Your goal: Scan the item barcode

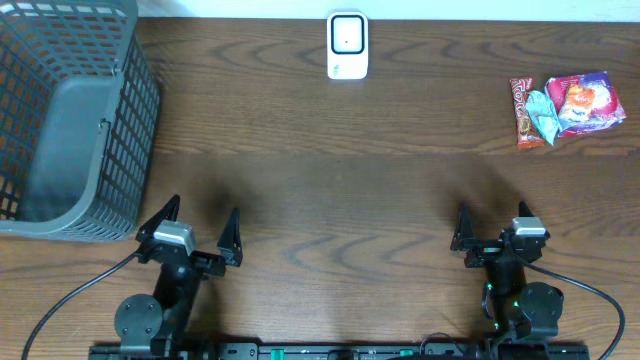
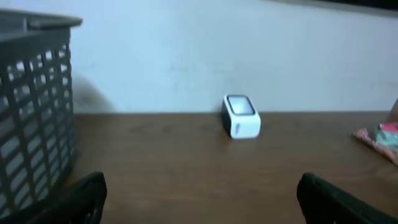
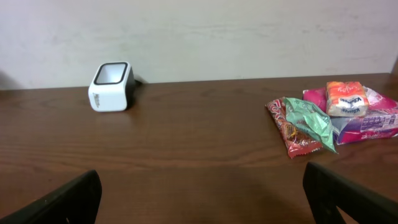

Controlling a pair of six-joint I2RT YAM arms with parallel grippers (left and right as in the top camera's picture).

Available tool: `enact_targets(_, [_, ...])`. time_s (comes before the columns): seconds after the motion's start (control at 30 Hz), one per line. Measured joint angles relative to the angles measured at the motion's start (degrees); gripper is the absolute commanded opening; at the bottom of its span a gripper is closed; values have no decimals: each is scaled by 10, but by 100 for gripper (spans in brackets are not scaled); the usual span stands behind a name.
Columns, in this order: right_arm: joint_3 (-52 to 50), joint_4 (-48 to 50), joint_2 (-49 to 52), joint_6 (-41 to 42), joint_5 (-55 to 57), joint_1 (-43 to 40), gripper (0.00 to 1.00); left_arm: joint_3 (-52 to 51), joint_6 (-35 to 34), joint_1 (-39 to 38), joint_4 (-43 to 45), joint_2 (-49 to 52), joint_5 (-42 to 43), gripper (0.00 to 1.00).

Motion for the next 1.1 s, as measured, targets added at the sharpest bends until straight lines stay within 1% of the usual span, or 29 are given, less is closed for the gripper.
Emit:
enact_targets(0.17, [0,0,0,0,0,0,99,-39,0,15,86,0,3,98])
enact_targets(0.43, [0,0,0,0,0,0,99,-97,0,18,188,0,4,98])
enact_targets(0.53, [0,0,0,0,0,0,99,-107,0,19,207,0,3,98])
enact_targets(0.77, [0,0,0,0,0,0,99,-108,0,19,197,0,-21,98])
enact_targets(0.87, [0,0,0,0,0,0,99,-108,1,19,154,0,-37,98])
enact_targets(1.0, [0,0,0,0,0,0,99,-109,9,19,69,0,-65,98])
enact_targets(1.1, [0,0,0,0,0,0,99,-108,25,19,51,0,-81,98])
